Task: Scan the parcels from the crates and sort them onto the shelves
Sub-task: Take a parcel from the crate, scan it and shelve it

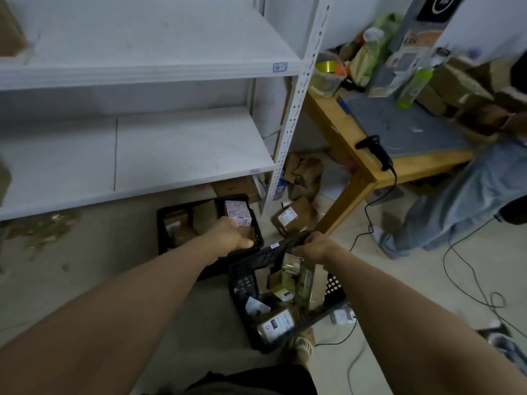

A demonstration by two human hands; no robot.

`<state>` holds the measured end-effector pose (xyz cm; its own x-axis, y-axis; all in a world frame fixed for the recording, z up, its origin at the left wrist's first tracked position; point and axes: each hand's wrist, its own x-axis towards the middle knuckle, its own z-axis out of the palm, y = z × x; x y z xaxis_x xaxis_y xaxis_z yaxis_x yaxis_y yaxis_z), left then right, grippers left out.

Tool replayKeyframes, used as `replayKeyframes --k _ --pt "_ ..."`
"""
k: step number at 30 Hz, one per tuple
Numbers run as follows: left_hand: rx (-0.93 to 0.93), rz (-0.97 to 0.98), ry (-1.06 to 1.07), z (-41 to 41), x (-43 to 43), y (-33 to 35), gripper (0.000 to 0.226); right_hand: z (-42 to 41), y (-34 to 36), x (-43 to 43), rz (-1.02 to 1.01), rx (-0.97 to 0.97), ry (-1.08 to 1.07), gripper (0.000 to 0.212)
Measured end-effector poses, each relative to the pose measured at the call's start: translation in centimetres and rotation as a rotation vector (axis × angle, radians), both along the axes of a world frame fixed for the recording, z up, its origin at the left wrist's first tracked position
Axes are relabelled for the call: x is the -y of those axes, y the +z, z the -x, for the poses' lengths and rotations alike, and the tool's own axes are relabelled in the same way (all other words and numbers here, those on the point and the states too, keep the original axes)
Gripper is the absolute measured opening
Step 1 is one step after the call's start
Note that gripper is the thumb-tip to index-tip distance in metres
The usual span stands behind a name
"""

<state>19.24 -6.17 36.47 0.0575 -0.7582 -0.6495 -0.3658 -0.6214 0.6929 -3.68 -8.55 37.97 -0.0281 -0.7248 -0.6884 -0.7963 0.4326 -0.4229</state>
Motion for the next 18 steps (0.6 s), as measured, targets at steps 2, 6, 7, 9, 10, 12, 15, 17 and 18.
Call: replayKeyframes --k 2,6,7,9,10,12,15,17,18 --pt "-0.016 -0.042 0.057 3.1 1.7 -1.6 0.048 3.3 -1.5 2.6 -0.024 0.007 0.039 0.017" --pt "-0.002 -0.173 0.156 9.1 4.8 -4.8 0.072 8.8 -4.8 8.2 -0.064 0.005 0.106 0.043" --pt "0.004 -0.207 0.174 10.5 5.5 -5.6 0.071 10.1 -5.5 9.5 -0.088 0.027 0.109 0.039" --pt "-0.018 -0.266 0.227 13.1 6.6 -8.0 0.064 12.0 -6.3 11.5 -0.124 0.061 0.139 0.021" --pt "-0.031 -0.292 0.255 14.2 7.1 -9.0 0.062 12.8 -7.1 12.5 -0.129 0.08 0.164 0.019" --pt "-0.062 -0.341 0.281 16.1 7.3 -11.3 0.06 14.1 -10.0 14.0 -0.149 0.043 0.185 0.019" --pt "-0.079 -0.443 0.308 17.7 6.6 -14.5 0.047 15.1 -15.7 14.4 -0.209 -0.008 0.17 0.017" --pt "-0.059 -0.497 0.322 17.8 5.9 -16.6 0.023 14.9 -18.9 14.1 -0.253 0.001 0.206 0.015" --pt "-0.048 -0.513 0.323 17.8 5.4 -18.4 0.02 14.6 -20.4 13.7 -0.282 0.006 0.236 0.022"
